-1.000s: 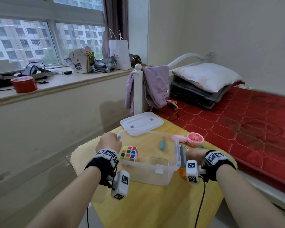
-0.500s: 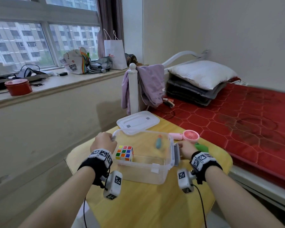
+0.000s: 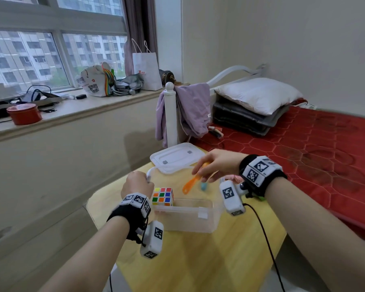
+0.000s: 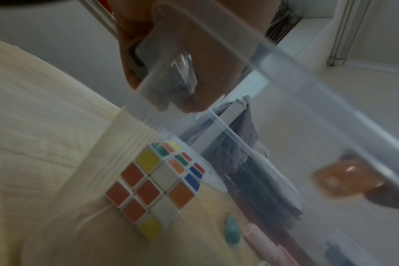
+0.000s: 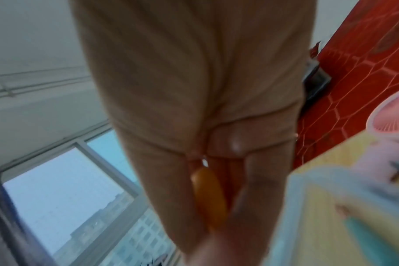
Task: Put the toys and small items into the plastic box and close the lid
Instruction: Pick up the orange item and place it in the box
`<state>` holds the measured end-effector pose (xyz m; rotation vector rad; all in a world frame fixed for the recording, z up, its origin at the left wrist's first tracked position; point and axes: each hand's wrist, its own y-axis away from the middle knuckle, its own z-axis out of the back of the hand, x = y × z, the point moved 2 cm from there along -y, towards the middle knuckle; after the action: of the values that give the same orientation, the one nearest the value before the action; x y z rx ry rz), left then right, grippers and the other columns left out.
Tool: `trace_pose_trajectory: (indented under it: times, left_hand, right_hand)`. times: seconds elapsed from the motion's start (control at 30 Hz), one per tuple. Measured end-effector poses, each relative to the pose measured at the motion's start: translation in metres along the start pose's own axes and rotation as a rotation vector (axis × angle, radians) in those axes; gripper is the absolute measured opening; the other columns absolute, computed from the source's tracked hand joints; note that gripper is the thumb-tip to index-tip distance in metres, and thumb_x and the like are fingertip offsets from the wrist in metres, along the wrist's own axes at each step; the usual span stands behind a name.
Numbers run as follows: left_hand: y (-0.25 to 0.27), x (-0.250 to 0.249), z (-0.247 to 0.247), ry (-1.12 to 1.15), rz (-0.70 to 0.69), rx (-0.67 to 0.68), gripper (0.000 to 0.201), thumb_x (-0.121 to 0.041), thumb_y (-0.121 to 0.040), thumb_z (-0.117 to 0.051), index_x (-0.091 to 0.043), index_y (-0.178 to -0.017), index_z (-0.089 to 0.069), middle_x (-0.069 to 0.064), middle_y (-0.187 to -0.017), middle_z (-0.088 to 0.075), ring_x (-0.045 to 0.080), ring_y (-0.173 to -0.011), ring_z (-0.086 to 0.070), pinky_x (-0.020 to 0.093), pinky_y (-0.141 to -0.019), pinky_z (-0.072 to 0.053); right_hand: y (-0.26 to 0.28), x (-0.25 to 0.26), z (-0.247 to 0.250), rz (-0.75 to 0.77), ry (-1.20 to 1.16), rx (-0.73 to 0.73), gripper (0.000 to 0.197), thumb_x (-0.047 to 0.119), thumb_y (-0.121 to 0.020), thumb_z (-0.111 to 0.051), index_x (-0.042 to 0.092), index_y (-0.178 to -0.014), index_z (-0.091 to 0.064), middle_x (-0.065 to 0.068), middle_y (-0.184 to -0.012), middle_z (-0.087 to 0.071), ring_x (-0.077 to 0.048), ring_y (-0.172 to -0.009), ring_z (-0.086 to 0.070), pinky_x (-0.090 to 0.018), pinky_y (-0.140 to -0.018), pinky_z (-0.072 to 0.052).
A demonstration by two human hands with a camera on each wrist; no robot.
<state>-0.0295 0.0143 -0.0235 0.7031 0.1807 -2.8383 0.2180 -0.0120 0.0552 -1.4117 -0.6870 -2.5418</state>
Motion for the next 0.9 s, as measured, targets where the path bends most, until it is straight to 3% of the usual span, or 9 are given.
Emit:
trace_pose_trajectory:
  times: [0.17, 0.27, 0.37, 0.43, 0.53, 0.6, 0.73, 0.8, 0.9]
  left_hand:
    - [0.001, 0.001, 0.0, 0.004, -0.002, -0.005, 0.03, -0.02, -0.088, -0.053, -0.012, -0.059, -0.049, 0.01, -0.08, -0.056, 0.025, -0.061, -0.05, 0.027, -0.053, -0.036]
    - [0.001, 0.001, 0.0, 0.021, 0.004, -0.006, 0.028, -0.019, -0.086, -0.055, -0.012, -0.059, -0.05, 0.011, -0.079, -0.058, 0.026, -0.061, -0.052, 0.027, -0.052, -0.036]
    - [0.002, 0.001, 0.0, 0.029, 0.01, -0.009, 0.029, -0.018, -0.086, -0.056, -0.012, -0.059, -0.049, 0.008, -0.072, -0.055, 0.025, -0.06, -0.051, 0.026, -0.051, -0.035]
    - [0.002, 0.001, 0.0, 0.031, 0.011, -0.012, 0.027, -0.018, -0.085, -0.057, -0.011, -0.059, -0.051, 0.008, -0.071, -0.055, 0.024, -0.059, -0.051, 0.026, -0.05, -0.035]
    - [0.002, 0.002, 0.0, 0.032, 0.01, -0.005, 0.021, -0.017, -0.084, -0.058, -0.009, -0.065, -0.057, 0.009, -0.074, -0.059, 0.024, -0.06, -0.054, 0.026, -0.051, -0.037]
    - [0.001, 0.003, 0.0, 0.031, 0.013, -0.002, 0.02, -0.017, -0.083, -0.058, -0.009, -0.065, -0.057, 0.007, -0.072, -0.058, 0.023, -0.059, -0.053, 0.025, -0.05, -0.036]
    - [-0.001, 0.003, -0.001, 0.042, 0.017, -0.001, 0.021, -0.017, -0.082, -0.059, -0.01, -0.063, -0.056, 0.007, -0.071, -0.059, 0.024, -0.059, -0.054, 0.025, -0.051, -0.037]
    - [-0.001, 0.003, -0.001, 0.043, 0.022, 0.001, 0.022, -0.018, -0.082, -0.059, -0.012, -0.061, -0.054, 0.006, -0.071, -0.058, 0.023, -0.059, -0.053, 0.024, -0.05, -0.036]
    - [-0.003, 0.003, 0.0, 0.025, 0.012, 0.02, 0.025, -0.018, -0.081, -0.059, -0.014, -0.059, -0.051, 0.004, -0.066, -0.054, 0.022, -0.057, -0.049, 0.023, -0.05, -0.033]
  right_hand:
    - [-0.028, -0.01, -0.049, -0.21, -0.018, 0.153, 0.032, 0.001, -0.094, -0.054, -0.006, -0.125, -0.058, -0.023, -0.106, -0.068, -0.025, -0.092, -0.069, -0.028, -0.085, -0.059]
    - [-0.037, -0.016, -0.077, -0.228, 0.046, 0.238, 0.035, 0.006, -0.092, -0.059, -0.002, -0.126, -0.06, -0.017, -0.115, -0.065, -0.024, -0.1, -0.063, -0.035, -0.101, -0.05]
    - [-0.044, -0.019, -0.101, -0.217, 0.108, 0.263, 0.037, 0.016, -0.09, -0.061, 0.003, -0.124, -0.063, -0.014, -0.126, -0.064, -0.025, -0.11, -0.061, -0.039, -0.107, -0.044]
    - [-0.046, -0.018, -0.109, -0.211, 0.159, 0.217, 0.036, 0.023, -0.089, -0.061, 0.01, -0.122, -0.065, -0.008, -0.121, -0.066, -0.023, -0.109, -0.062, -0.035, -0.103, -0.047]
    - [-0.045, -0.016, -0.109, -0.238, 0.201, 0.187, 0.032, 0.025, -0.092, -0.059, 0.013, -0.121, -0.064, -0.002, -0.108, -0.062, -0.012, -0.089, -0.057, -0.024, -0.084, -0.048]
    - [-0.046, -0.02, -0.104, -0.257, 0.141, 0.2, 0.023, 0.022, -0.093, -0.058, 0.011, -0.113, -0.062, -0.003, -0.104, -0.06, -0.012, -0.085, -0.057, -0.021, -0.078, -0.047]
    - [-0.038, -0.022, -0.076, -0.191, -0.043, 0.255, 0.037, 0.02, -0.098, -0.05, -0.002, -0.127, -0.058, -0.016, -0.128, -0.063, -0.022, -0.115, -0.061, -0.026, -0.094, -0.047]
    - [-0.031, -0.022, -0.051, -0.112, -0.191, 0.242, 0.036, 0.017, -0.1, -0.045, -0.005, -0.125, -0.059, -0.016, -0.128, -0.064, -0.023, -0.117, -0.062, -0.028, -0.097, -0.05]
    - [-0.023, -0.03, -0.005, -0.005, -0.637, 0.053, 0.029, 0.012, -0.099, -0.046, -0.007, -0.11, -0.064, -0.013, -0.106, -0.073, -0.017, -0.093, -0.072, -0.022, -0.079, -0.059]
